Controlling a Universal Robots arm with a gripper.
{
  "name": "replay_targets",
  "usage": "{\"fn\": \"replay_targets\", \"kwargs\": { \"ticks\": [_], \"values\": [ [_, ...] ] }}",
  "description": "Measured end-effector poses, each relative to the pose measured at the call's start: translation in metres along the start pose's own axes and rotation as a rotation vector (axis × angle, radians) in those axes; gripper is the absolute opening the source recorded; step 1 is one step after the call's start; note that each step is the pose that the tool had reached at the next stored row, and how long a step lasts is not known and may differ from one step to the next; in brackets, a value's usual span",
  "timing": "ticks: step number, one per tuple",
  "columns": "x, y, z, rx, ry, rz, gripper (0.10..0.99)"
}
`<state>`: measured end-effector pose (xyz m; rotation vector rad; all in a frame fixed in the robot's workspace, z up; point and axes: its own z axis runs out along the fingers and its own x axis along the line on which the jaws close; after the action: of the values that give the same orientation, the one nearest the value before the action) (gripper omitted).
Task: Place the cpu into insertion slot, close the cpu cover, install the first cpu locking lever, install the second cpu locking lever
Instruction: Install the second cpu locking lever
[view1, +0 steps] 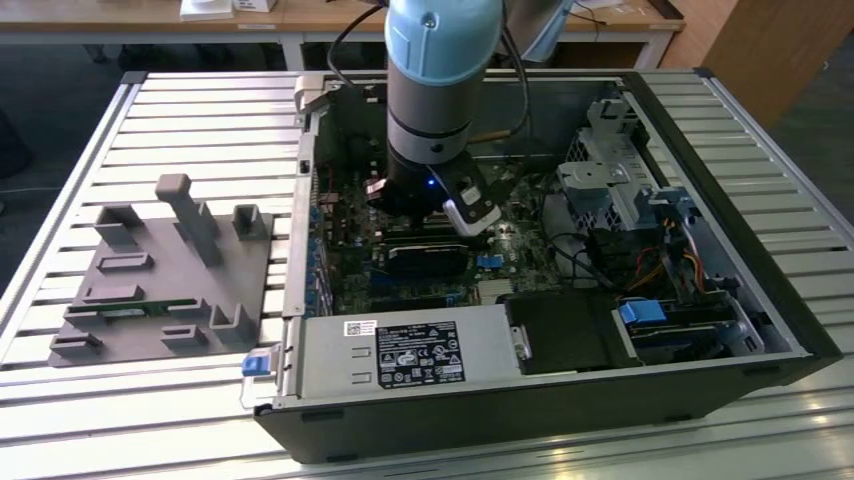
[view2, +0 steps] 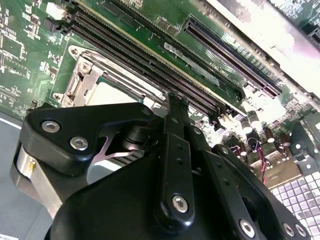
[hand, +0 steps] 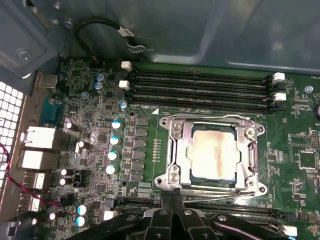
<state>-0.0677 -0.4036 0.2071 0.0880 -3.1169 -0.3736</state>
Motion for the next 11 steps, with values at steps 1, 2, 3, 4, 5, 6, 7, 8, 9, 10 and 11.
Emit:
{"fn": "replay_targets", "kwargs": {
  "ticks": [1,2,3,4,5,6,7,8,9,10,11],
  "values": [
    [0.0,-0.0008,0.0,-0.001,-0.0001,0.0,0.106],
    [0.0001,-0.0016,0.0,-0.002,-0.0001,0.0,0.106],
    [0.0002,-0.0022,0.0002,-0.004,-0.0001,0.0,0.106],
    [0.0002,-0.0026,0.0005,-0.006,-0.0002,0.0,0.106],
    [0.0003,-0.0027,0.0012,-0.008,-0.0005,0.0,0.106],
    [0.0002,-0.0029,0.0019,-0.011,-0.0007,0.0,0.106],
    [0.0002,-0.0031,0.0025,-0.015,-0.0007,0.0,0.106],
    [0.0003,-0.0033,0.0033,-0.019,-0.0009,0.0,0.106],
    [0.0003,-0.0035,0.0041,-0.023,-0.0012,0.0,0.106],
    [0.0004,-0.0037,0.0047,-0.028,-0.0012,-0.001,0.106],
    [0.0005,-0.0038,0.0055,-0.033,-0.0015,-0.001,0.106]
  ]
}}
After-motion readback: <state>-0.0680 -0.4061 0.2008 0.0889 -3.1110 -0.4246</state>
